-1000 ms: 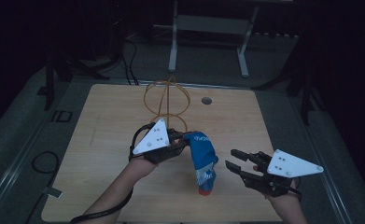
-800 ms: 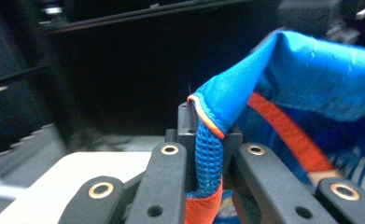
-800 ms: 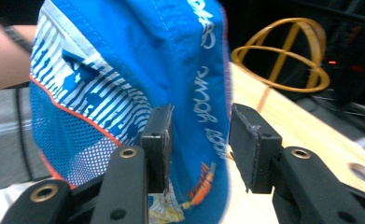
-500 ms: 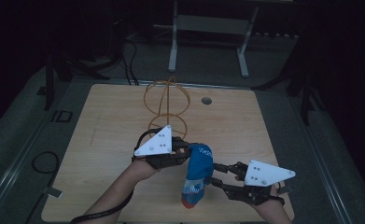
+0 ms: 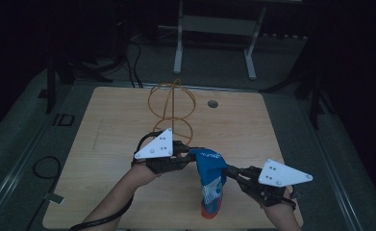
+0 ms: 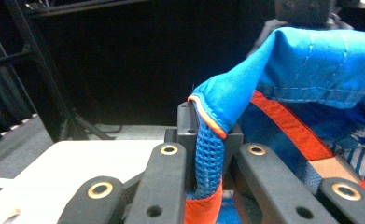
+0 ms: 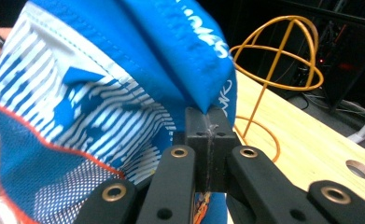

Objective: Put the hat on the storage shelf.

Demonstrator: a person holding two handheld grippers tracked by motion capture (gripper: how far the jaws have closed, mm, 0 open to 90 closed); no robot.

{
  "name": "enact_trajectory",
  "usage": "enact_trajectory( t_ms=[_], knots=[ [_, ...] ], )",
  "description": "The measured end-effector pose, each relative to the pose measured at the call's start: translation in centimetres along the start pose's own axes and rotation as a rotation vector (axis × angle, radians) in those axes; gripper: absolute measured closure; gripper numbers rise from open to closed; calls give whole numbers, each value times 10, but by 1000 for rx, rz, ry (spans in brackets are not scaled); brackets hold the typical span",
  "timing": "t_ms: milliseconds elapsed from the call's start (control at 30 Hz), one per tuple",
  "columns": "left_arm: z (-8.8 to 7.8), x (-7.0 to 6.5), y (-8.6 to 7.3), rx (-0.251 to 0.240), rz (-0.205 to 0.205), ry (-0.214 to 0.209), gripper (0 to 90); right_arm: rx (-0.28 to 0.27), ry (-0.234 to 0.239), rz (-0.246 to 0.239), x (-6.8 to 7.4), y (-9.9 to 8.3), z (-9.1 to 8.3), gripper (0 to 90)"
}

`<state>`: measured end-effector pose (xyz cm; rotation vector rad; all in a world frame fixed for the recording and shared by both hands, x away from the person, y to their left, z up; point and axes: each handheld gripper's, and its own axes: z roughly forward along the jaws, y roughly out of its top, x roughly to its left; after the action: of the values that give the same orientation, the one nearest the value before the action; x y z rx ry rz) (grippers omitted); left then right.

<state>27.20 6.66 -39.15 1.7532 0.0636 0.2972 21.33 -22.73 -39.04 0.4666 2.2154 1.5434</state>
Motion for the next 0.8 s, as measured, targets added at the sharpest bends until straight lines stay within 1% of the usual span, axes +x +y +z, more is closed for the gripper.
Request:
enact_trajectory(
  t_ms=[67,133,233,267,333,367,400,500,567,600,700,800],
  knots=[
    [-1,0,-1,11,-4,0,848,-10,-12,9,-2,1,-2,900],
    [-2,-1,-1,25,9,1,847,-19,-19,8,-4,3,-5,900],
    [-3,-2,-1,38,15,-6,841,-30,-24,13,-7,6,-8,900],
    [-3,-3,-1,44,20,-2,835,-32,-25,15,-8,8,-9,900],
    [-3,-3,0,52,24,-4,792,-30,-30,9,-9,10,-9,900],
    [-4,-3,0,57,24,-1,771,-30,-31,13,-10,11,-9,900],
    [-5,-3,1,64,24,0,718,-31,-31,11,-11,13,-9,900],
    [-8,-3,0,76,13,-3,643,-34,-26,23,-15,15,-10,900],
    [-11,-4,-2,84,16,3,610,-34,-31,22,-16,16,-10,900],
    [-13,-5,-2,87,14,1,609,-34,-31,21,-16,17,-10,900],
    [-18,-6,-4,111,24,12,582,-29,-42,15,-17,19,-10,900],
    [-24,-7,-7,112,8,25,557,-31,-44,20,-19,21,-10,900]
  ],
)
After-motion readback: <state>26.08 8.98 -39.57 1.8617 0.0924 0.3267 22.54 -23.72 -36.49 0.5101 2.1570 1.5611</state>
